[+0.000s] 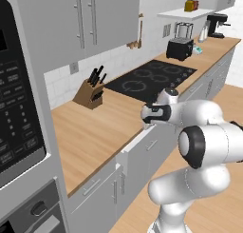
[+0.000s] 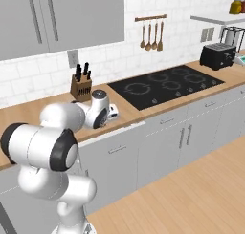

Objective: Take a straw from the drawer in front and place it inside the glass cup on the dining counter.

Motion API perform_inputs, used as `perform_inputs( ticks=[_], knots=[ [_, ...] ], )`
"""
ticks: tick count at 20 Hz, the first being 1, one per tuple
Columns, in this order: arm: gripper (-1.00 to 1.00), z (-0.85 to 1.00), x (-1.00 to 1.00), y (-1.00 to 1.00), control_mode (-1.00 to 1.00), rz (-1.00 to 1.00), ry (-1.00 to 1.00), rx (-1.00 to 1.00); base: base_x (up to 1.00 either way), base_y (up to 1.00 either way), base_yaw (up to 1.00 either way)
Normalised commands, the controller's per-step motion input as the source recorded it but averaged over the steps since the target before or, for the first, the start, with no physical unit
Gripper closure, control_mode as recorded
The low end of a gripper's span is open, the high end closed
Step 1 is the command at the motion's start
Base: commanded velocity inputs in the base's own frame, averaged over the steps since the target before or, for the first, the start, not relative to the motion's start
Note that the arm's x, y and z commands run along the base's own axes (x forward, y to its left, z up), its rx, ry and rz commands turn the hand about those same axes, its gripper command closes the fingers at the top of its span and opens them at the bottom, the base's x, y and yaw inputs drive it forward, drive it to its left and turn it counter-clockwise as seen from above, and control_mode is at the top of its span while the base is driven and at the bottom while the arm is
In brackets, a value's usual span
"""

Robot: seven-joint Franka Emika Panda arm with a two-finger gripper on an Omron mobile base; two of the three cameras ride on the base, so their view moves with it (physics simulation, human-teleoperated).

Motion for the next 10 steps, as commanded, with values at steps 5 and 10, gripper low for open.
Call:
perform_inputs(
  ticks=[5,10],
  knots=[
    [1.00,-0.09,0.00,0.00,-1.00,-0.09,0.08,0.00,0.00,0.00,0.00],
    [1.00,-0.29,0.00,0.00,-1.00,-0.02,-0.14,0.00,0.00,0.00,0.00]
  ],
)
